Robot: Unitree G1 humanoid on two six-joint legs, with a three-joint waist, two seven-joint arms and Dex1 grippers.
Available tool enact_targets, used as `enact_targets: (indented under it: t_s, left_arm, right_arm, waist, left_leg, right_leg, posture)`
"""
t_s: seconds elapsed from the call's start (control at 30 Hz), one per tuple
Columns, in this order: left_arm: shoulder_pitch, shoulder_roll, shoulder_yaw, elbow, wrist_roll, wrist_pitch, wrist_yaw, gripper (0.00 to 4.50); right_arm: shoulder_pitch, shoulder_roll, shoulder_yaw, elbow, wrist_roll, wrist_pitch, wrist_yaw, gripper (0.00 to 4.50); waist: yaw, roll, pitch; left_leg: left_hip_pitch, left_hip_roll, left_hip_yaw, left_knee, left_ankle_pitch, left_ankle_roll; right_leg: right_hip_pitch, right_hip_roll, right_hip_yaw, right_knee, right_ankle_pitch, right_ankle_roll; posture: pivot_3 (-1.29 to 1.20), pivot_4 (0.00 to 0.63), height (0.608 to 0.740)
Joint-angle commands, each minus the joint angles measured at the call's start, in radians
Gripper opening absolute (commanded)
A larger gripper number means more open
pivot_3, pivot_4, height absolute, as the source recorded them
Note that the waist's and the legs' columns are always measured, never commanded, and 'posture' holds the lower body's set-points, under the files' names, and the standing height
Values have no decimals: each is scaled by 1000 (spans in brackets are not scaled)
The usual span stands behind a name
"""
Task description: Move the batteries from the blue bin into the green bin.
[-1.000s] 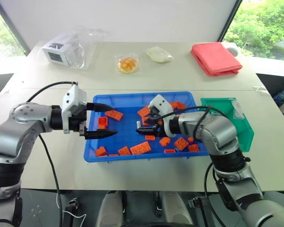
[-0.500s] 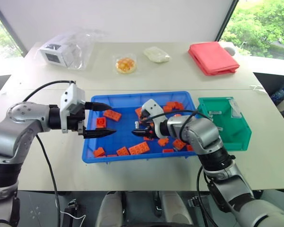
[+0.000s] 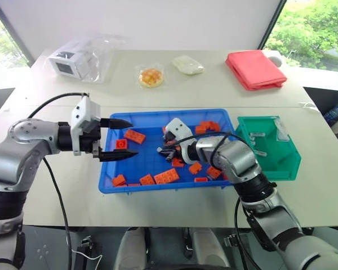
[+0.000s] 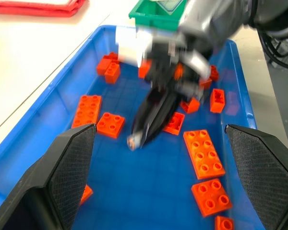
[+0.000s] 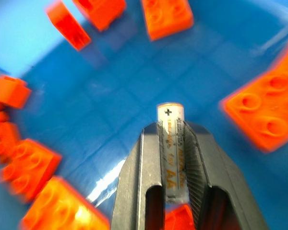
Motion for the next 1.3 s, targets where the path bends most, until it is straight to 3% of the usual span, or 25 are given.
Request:
enact_targets:
  t_s: [0.03,0.17,0.27,0.4,0.5,0.53,0.63,0.7,0.8,0.9,1.07,1.3]
  left_arm:
    - [-22,-16,-8,5,10,-32,-7,4500]
    - [-26,-34,-20,24,23,-51,-15,4500]
    - [-42,-49,-35,50,32,-66,-27,4500]
    - [-65,-64,-53,85,49,-88,-47,4500]
    - [-96,-78,-66,108,58,-92,-55,4500]
    - [-106,-81,-70,114,61,-95,-59,4500]
    - [-120,-85,-74,120,64,-94,-64,4500]
    - [-121,-85,-73,118,65,-92,-68,4500]
    - [-122,-82,-76,114,68,-84,-76,4500]
    - [-130,-82,-78,111,68,-75,-78,4500]
    - [-121,-79,-68,75,59,-52,-58,4500]
    - [-49,-46,-4,-7,35,-11,-9,4500]
  right_arm:
    - [-70,-194,-271,-115,108,116,72,65]
    - [-23,-430,-395,-107,132,138,116,65]
    - [158,-627,-490,-76,101,61,184,65]
    - [315,-689,-546,-125,116,21,202,65]
    - [363,-669,-533,-111,81,-49,160,65]
    - [367,-668,-513,-102,59,-89,148,1118]
    - [328,-663,-461,-111,53,-190,165,2401]
    - [295,-668,-408,-129,51,-276,214,2401]
    - [220,-685,-217,-119,-38,-513,355,2401]
    - [64,-617,-19,-28,-120,-643,474,2401]
    - [-98,-486,194,163,-242,-809,619,2401]
    - [-180,-416,332,431,-415,-1084,754,2401]
  waist:
    - [5,0,1]
    - [3,-1,0]
    - [1,-2,0]
    - [-12,-1,1]
    - [-16,-1,1]
    - [-16,-1,1]
    - [-12,-1,1]
    - [-11,-1,1]
    - [-8,-1,1]
    - [-13,-1,1]
    - [-3,-1,1]
    - [-2,-1,1]
  left_leg:
    - [0,0,0,0,0,0]
    - [0,-1,0,-1,-1,1]
    - [0,-1,-1,-3,-2,3]
    - [1,0,0,-3,-2,3]
    - [3,0,0,-2,-2,3]
    - [3,0,0,-1,-2,3]
    - [3,0,0,-1,-2,3]
    - [3,0,0,-1,-2,3]
    - [3,0,0,-1,-2,4]
    - [3,0,0,-1,-2,4]
    - [2,0,0,-1,-2,4]
    - [0,0,1,0,-2,4]
  right_leg:
    - [0,-1,0,0,0,0]
    - [0,-1,0,-3,-2,-2]
    - [1,0,-1,-4,-3,-1]
    - [1,0,1,-4,-2,0]
    - [2,1,3,-3,-2,0]
    - [2,1,3,-3,-2,0]
    - [2,1,3,-3,-3,-1]
    - [2,1,3,-3,-3,-1]
    - [2,2,2,-3,-3,0]
    - [2,2,2,-3,-3,0]
    - [2,3,3,-3,-3,0]
    - [2,2,3,-4,-1,2]
  posture:
    - [0,150,734]
    - [0,150,734]
    - [0,150,734]
    - [0,150,734]
    - [0,150,734]
    - [0,150,734]
    - [0,150,734]
    - [0,150,734]
    - [0,150,734]
    - [0,150,734]
    - [0,150,734]
    - [0,150,734]
